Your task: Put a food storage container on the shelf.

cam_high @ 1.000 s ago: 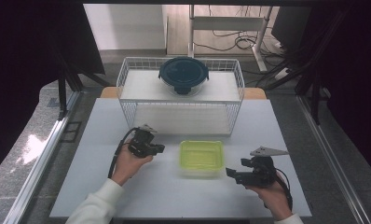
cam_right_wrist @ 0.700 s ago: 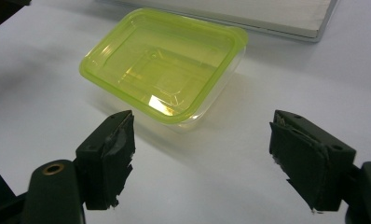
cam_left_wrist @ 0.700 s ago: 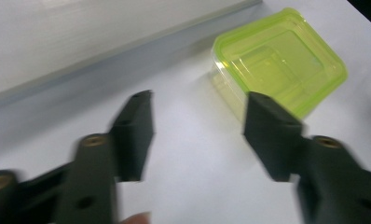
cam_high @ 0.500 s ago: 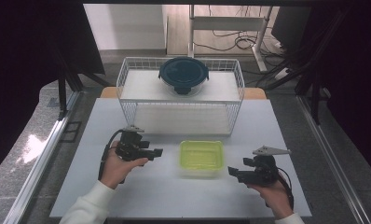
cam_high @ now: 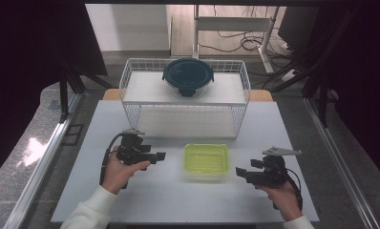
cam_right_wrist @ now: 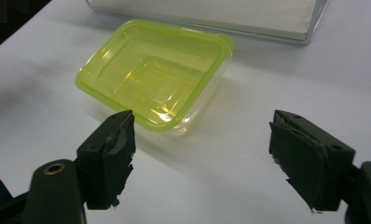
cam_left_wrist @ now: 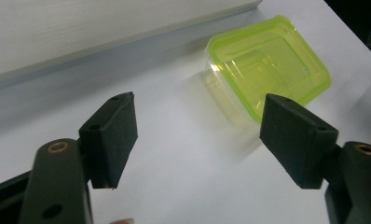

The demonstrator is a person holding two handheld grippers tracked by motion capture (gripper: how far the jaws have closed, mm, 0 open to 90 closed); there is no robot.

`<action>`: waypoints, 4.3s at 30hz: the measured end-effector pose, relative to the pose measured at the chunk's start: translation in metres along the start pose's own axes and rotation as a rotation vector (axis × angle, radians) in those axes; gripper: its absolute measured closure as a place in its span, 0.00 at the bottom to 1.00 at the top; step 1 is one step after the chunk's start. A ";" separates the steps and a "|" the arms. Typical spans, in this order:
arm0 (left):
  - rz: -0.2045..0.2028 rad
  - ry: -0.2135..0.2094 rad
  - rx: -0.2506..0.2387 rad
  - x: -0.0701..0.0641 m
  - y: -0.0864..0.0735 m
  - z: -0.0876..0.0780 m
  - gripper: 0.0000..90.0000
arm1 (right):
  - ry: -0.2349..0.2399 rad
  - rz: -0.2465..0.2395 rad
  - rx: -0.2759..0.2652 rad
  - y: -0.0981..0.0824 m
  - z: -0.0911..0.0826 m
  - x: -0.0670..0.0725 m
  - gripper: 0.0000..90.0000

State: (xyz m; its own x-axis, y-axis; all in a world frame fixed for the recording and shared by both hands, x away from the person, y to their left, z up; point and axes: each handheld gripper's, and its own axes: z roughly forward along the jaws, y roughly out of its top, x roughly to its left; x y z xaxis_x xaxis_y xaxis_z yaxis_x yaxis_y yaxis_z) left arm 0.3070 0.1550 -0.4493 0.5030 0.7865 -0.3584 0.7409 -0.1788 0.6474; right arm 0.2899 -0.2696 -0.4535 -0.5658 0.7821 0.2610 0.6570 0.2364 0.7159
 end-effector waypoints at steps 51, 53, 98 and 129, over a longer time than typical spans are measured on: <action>-0.270 -0.338 0.134 0.006 -0.002 0.102 0.62 | 0.220 0.342 0.163 0.022 0.083 -0.038 0.70; -0.286 -0.351 0.138 0.006 -0.003 0.105 0.68 | 0.234 0.353 0.168 0.022 0.084 -0.038 0.74; -0.095 -0.314 -0.047 -0.033 0.016 0.018 0.88 | 0.289 0.163 0.005 0.046 0.021 0.008 0.87; -0.011 -0.266 -0.187 -0.042 0.055 -0.058 0.88 | 0.302 0.020 -0.112 0.112 -0.014 0.052 0.87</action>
State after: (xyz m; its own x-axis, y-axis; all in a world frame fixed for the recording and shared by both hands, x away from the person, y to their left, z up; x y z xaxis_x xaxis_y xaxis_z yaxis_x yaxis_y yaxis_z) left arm 0.3004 0.1459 -0.3597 0.6125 0.6015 -0.5129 0.6645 -0.0403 0.7462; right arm 0.3273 -0.2105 -0.3506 -0.6866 0.5752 0.4446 0.6203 0.1445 0.7710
